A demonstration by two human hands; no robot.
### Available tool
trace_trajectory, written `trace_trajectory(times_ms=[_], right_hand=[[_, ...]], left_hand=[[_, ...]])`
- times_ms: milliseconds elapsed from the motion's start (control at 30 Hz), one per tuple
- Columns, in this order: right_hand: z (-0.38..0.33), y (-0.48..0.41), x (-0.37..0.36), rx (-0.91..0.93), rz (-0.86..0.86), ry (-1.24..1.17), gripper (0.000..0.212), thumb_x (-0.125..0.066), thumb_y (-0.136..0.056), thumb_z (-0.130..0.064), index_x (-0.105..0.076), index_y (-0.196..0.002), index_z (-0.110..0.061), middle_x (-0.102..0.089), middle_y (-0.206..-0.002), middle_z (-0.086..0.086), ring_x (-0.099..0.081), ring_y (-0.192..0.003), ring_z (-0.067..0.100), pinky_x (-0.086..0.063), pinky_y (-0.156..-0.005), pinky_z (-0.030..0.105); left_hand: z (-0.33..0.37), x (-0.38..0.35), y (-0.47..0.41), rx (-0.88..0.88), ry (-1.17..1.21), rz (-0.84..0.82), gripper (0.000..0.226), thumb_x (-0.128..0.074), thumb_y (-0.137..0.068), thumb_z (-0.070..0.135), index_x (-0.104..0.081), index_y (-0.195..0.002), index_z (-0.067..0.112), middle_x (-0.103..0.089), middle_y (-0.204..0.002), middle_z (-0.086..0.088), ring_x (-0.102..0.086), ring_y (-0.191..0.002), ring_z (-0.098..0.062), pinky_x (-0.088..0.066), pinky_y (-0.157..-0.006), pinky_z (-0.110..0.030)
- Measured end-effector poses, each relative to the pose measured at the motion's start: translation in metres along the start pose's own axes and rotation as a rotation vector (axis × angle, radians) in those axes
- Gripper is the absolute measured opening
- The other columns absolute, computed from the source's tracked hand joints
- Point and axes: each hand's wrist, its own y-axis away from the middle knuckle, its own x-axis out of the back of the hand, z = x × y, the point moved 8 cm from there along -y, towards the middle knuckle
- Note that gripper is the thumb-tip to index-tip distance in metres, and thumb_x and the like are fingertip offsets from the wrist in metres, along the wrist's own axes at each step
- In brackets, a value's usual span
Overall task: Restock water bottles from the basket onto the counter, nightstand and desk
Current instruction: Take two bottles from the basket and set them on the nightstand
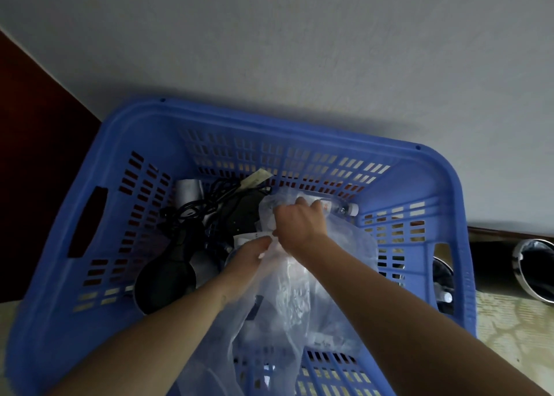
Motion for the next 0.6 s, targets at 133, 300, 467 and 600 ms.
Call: trace_trajectory(times_ms=[133,300,467,600], right_hand=[[0.004,-0.001,0.016,-0.068,0.088,-0.07,0.031,-0.057,-0.092,-0.026,-0.06,-0.123,-0.023,-0.059,-0.124,0.008,-0.04,-0.123,0.03,-0.033,-0.097,0.044],[0.009,-0.006,0.049,-0.155,0.187,-0.552,0.042,-0.065,-0.089,-0.037,-0.061,-0.127,-0.02,-0.049,-0.124,0.012,-0.044,-0.118,0.032,-0.039,-0.097,0.038],[0.011,-0.001,0.1,-0.136,0.31,-1.08,0.025,-0.066,-0.09,-0.024,-0.065,-0.114,-0.019,-0.068,-0.106,0.007,-0.063,-0.1,0.024,-0.047,-0.076,0.032],[0.016,0.014,0.176,-0.054,0.484,-1.278,0.024,-0.067,-0.089,-0.018,-0.066,-0.111,-0.008,-0.069,-0.101,0.009,-0.064,-0.094,0.022,-0.048,-0.074,0.025]], left_hand=[[0.044,0.037,0.006,-0.138,-0.085,0.074,0.028,-0.073,-0.084,0.021,-0.058,-0.063,0.031,-0.056,-0.058,0.016,-0.053,-0.058,-0.001,-0.043,-0.058,-0.021],[0.097,0.09,0.016,-0.288,-0.142,0.228,0.031,-0.075,-0.083,0.011,-0.048,-0.069,0.017,-0.056,-0.064,0.004,-0.054,-0.066,-0.007,-0.041,-0.061,-0.025],[0.158,0.142,0.031,-0.37,-0.015,0.389,0.017,-0.07,-0.087,0.01,-0.055,-0.08,0.008,-0.07,-0.07,0.011,-0.066,-0.07,0.0,-0.05,-0.058,-0.016],[0.206,0.16,0.047,-0.36,0.258,0.412,0.011,-0.064,-0.092,0.024,-0.068,-0.094,0.014,-0.074,-0.087,0.002,-0.07,-0.084,-0.013,-0.056,-0.072,-0.027]])
